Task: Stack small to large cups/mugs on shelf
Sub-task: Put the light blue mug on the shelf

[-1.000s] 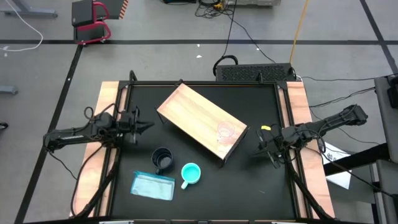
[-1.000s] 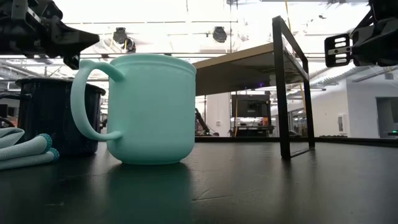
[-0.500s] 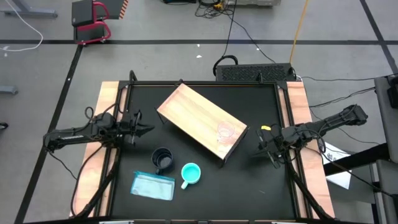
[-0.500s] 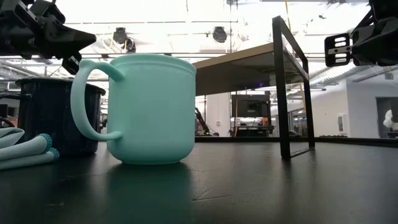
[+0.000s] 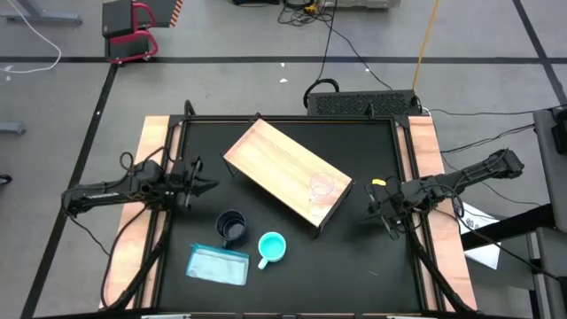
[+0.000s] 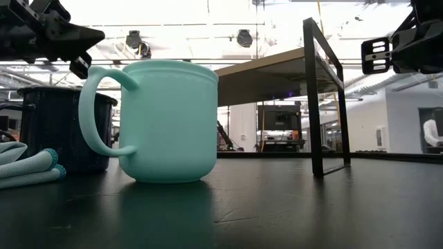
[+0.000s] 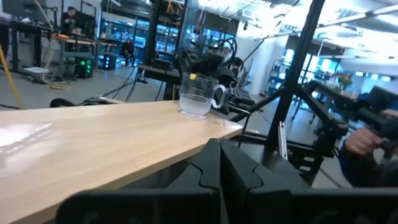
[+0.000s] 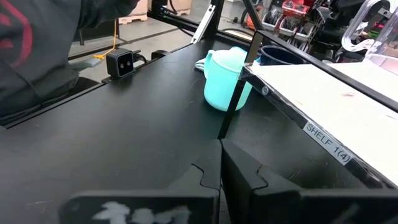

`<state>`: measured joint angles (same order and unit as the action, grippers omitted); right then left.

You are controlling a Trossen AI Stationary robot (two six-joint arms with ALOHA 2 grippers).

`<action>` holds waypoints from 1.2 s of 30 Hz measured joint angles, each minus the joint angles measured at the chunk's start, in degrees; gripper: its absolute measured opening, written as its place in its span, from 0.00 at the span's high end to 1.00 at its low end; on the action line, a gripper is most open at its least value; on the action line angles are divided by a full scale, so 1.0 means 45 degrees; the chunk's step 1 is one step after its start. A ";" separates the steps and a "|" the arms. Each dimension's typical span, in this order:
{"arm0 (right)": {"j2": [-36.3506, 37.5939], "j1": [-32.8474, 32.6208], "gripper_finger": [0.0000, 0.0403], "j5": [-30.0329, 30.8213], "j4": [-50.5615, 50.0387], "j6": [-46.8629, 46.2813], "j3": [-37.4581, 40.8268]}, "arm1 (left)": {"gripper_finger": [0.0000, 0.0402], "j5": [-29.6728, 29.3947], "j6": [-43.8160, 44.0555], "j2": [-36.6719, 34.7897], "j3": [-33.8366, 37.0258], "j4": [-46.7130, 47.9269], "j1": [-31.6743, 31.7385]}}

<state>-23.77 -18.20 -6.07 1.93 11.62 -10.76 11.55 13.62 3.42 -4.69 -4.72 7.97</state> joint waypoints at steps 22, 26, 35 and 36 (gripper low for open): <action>0.0000 -0.0002 1.00 0.0000 -0.0003 -0.0078 0.0000 | 1.00 -0.0925 -0.0651 0.6288 -0.1521 -0.3707 -0.1906; 0.0000 -0.0005 1.00 0.0000 0.0000 -0.0068 0.0000 | 1.00 -0.1244 -0.1828 0.7609 -0.2385 -0.3690 -0.2536; 0.0000 -0.0005 1.00 -0.0005 -0.0010 -0.0087 0.0000 | 1.00 -0.1487 -0.2198 0.9676 -0.3565 -0.4153 -0.3362; 0.0000 -0.0005 1.00 -0.0005 -0.0010 -0.0087 0.0000 | 1.00 -0.1427 -0.2199 0.9941 -0.3619 -0.4498 -0.3498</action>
<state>-23.77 -18.22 -6.09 1.89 11.22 -10.76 5.13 3.73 48.16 -20.97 -24.96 -7.77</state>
